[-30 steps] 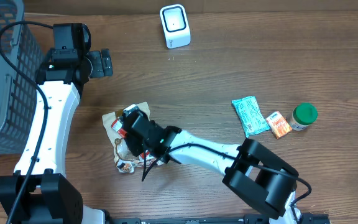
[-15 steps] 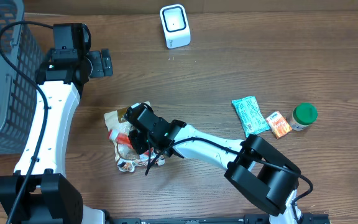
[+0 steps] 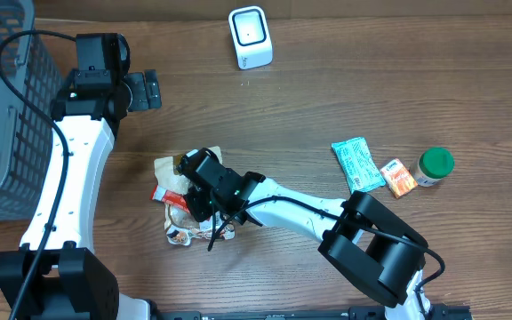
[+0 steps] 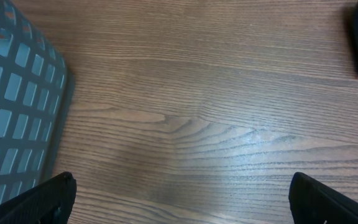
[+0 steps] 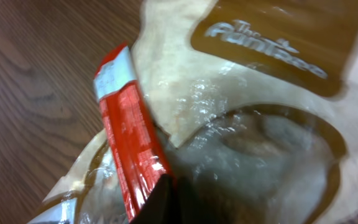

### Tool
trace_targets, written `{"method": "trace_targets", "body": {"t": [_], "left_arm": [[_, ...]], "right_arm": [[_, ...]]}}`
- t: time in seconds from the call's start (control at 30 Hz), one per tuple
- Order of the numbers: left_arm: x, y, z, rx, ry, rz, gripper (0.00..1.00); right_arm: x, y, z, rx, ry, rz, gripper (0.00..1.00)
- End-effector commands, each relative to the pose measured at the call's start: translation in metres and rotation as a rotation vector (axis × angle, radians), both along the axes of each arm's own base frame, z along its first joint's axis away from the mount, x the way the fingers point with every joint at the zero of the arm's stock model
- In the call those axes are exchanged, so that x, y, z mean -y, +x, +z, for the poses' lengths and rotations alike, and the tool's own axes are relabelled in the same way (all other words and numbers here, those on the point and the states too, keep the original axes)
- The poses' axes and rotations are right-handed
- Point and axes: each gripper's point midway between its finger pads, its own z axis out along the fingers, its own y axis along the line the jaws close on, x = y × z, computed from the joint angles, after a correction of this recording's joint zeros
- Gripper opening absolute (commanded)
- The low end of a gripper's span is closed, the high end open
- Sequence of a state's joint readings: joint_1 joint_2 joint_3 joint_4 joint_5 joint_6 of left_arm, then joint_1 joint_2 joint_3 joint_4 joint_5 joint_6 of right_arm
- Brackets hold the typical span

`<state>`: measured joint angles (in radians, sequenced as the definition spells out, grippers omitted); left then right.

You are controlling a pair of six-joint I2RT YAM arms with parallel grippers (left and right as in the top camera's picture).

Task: Scan the item barcode
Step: 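Pull the red stick out of the bag with the right gripper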

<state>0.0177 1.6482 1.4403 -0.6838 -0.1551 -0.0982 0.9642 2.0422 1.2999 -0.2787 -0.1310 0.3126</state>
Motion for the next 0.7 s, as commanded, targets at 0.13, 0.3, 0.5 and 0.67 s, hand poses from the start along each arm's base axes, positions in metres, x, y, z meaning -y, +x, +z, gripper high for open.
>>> {"method": "trace_targets", "body": {"t": [0.13,0.3,0.5,0.67], "left_arm": [[-0.003,0.0,0.002,0.006,0.005,0.014,1.0],[-0.003,0.0,0.002,0.006,0.005,0.014,1.0],[-0.003,0.0,0.002,0.006,0.005,0.014,1.0],[-0.003,0.0,0.002,0.006,0.005,0.014,1.0]], "right_arm": [[-0.003,0.021,0.047,0.074,0.081,-0.005,0.03],[0.016,0.025,0.09,0.08,0.111,-0.052,0.04],[0.039,0.014,0.074,0.057,-0.011,-0.025,0.04],[0.049,0.024,0.071,0.04,-0.025,-0.089,0.04]]}}
